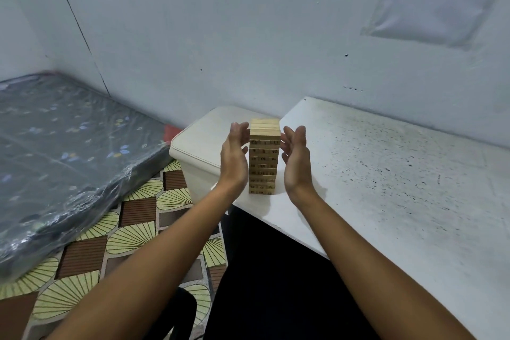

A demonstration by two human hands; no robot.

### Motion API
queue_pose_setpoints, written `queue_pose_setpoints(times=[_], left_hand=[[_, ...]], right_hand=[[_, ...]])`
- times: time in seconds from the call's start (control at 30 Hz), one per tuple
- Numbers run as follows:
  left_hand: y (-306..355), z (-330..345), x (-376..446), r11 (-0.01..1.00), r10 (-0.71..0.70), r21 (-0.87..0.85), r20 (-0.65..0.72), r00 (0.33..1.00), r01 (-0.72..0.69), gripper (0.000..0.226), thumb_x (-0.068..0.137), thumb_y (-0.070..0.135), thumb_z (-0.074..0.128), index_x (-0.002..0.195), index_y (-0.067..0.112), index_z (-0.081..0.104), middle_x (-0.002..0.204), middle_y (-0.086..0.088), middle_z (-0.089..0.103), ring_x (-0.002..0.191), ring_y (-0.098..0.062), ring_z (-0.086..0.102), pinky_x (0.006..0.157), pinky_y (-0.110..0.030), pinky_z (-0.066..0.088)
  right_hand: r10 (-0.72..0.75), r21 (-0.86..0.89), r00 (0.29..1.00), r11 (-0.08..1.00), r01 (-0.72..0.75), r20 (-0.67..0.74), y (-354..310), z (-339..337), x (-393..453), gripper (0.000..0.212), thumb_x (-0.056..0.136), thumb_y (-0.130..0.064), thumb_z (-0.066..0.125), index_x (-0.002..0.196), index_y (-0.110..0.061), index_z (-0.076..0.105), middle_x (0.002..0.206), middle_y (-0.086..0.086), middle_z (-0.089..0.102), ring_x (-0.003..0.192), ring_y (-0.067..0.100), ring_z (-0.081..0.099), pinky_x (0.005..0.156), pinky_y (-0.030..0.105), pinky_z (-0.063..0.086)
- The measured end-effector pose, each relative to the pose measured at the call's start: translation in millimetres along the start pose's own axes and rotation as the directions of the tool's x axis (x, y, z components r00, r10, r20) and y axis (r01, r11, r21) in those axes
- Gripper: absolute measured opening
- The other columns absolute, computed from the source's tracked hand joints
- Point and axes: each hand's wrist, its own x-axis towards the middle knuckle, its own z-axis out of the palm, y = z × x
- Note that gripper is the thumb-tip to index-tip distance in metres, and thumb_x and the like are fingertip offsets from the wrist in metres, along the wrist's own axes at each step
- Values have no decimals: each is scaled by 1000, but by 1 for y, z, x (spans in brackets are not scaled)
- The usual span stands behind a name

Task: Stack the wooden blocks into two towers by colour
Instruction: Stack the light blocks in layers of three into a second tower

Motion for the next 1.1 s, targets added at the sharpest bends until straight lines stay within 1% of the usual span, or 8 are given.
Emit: queue_pose_setpoints(times=[0.07, 0.13, 0.27, 0.5, 0.7, 0.83, 0.93, 1.1], left_hand=[[3, 8, 3, 999, 18, -31, -43, 999, -19, 55, 101, 53, 21, 113, 19, 63, 111, -2, 68, 108, -14, 62, 103, -41, 44], [5, 12, 6, 998, 16, -59, -71, 997, -20, 48, 105, 45, 19, 96, 27, 62, 98, 3, 69, 96, -10, 64, 98, -38, 47], [0, 16, 11, 998, 18, -58, -84, 996, -23, 51, 95, 60, 21, 93, 31, 63, 99, -5, 71, 99, -22, 66, 94, -41, 51], [-3, 18, 14, 998, 28, -50, -81, 996, -32, 59, 88, 63, 20, 86, 27, 66, 94, -10, 72, 94, -26, 68, 92, -48, 52], [-7, 18, 15, 998, 41, -44, -57, 998, -43, 64, 101, 53, 16, 80, 23, 68, 87, -7, 73, 90, -25, 69, 91, -50, 52], [-8, 15, 18, 995, 39, -91, -34, 999, -42, 63, 90, 63, 21, 84, 24, 70, 91, -9, 73, 94, -25, 68, 90, -44, 53], [-11, 3, 20, 994, 69, -78, -17, 997, -70, 64, 100, 55, 15, 102, 17, 65, 96, -5, 70, 92, -14, 65, 83, -31, 49], [-24, -42, 25, 985, 89, 135, 113, 990, -104, 45, 91, 47, 28, 113, 23, 60, 100, 2, 69, 102, -17, 60, 88, -34, 45]], right_hand=[[-21, 24, 999, 999, 22, -40, -4, 7, 4, 56, 102, -49, 20, 137, -17, 49, 136, 1, 55, 119, 9, 50, 101, 25, 33], [-30, 20, 998, 999, 31, -46, -6, 14, 6, 57, 99, -58, 20, 126, -23, 56, 126, -3, 60, 118, 11, 53, 106, 32, 36], [-45, -35, 998, 998, 44, -45, -9, 23, 5, 83, 77, -82, 15, 93, -21, 69, 98, 1, 73, 101, 20, 66, 98, 45, 47], [-62, -22, 993, 998, 60, -98, -4, 25, 8, 69, 102, -54, 11, 81, -26, 70, 81, -1, 73, 85, 15, 69, 81, 32, 54], [-74, -14, 990, 997, 72, -120, -2, 27, 10, 71, 103, -52, 12, 85, -15, 69, 82, 2, 71, 80, 13, 68, 70, 22, 48], [-87, -27, 992, 996, 85, -93, 1, 23, 12, 73, 99, -59, 11, 89, -18, 71, 86, 2, 73, 87, 17, 69, 82, 33, 53], [-52, -4, 995, 999, 52, -83, 1, 13, 14, 75, 95, -65, 13, 112, -16, 67, 106, 4, 71, 100, 17, 65, 94, 35, 49], [12, -75, 996, 997, -19, -83, 3, -32, 18, 33, 103, -34, 37, 119, -14, 58, 115, 10, 66, 99, 21, 63, 89, 38, 46]])
